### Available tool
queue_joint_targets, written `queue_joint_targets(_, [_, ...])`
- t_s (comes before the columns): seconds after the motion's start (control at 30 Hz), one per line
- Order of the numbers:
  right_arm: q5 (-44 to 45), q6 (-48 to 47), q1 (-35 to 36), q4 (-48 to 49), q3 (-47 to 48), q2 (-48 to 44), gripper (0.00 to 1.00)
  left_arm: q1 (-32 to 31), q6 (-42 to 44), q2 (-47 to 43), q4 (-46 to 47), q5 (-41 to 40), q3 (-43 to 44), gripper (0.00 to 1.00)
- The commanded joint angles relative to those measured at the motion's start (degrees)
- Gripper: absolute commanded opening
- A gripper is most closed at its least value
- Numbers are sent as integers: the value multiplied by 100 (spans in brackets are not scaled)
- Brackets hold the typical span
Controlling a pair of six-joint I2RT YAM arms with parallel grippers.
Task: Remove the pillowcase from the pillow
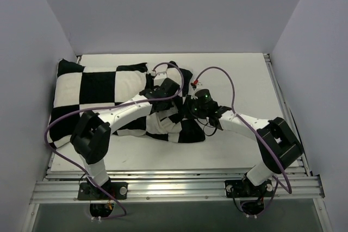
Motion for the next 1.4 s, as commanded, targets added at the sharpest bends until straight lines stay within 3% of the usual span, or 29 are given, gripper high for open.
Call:
queue_joint_targets(0.0, [-59, 326, 77, -563, -358, -331, 0, 588, -368, -152, 272, -123, 102, 2])
queue_joint_targets(0.2, [248, 239, -28, -1125, -850, -744, 0, 835, -1203, -846, 1168, -843, -90, 2])
queue_joint_targets(0.33, [354, 160, -317, -1328, -1070, -885, 0, 940, -1520, -1216, 1872, -582, -364, 2])
queue_joint_targets(0.63, [398, 54, -565, -1477, -1229, -639, 0, 1397, -1705, -1682, 2136, -467, -232, 2])
queue_joint_targets(0.7, [407, 63, -635, -1504, -1264, -639, 0, 1538, -1670, -1682, 2136, 15, -136, 2])
queue_joint_targets(0.87, [389, 54, -819, -1504, -1334, -630, 0, 1556, -1198, -1744, 1759, 1114, 224, 2])
queue_joint_targets(0.9, [380, 45, -828, -1504, -1317, -665, 0, 1521, -1065, -1787, 1654, 1664, 277, 2])
queue_joint_targets(1.03, [284, -226, -802, -1521, -1141, -1016, 0, 1275, -230, -1972, 603, 2784, 261, 2])
queue_joint_targets(1.2, [547, -718, -767, -1872, -535, -1613, 0, 546, 642, -2524, -429, 3287, -668, 2])
queue_joint_targets(1.3, [635, -1044, -653, -2057, -70, -1807, 7, 176, 563, -2963, -685, 3287, -1458, 2])
queue_joint_targets(1.37, [688, -1184, -513, -2249, 237, -1878, 20, 106, 484, -3219, -641, 3199, -1812, 2])
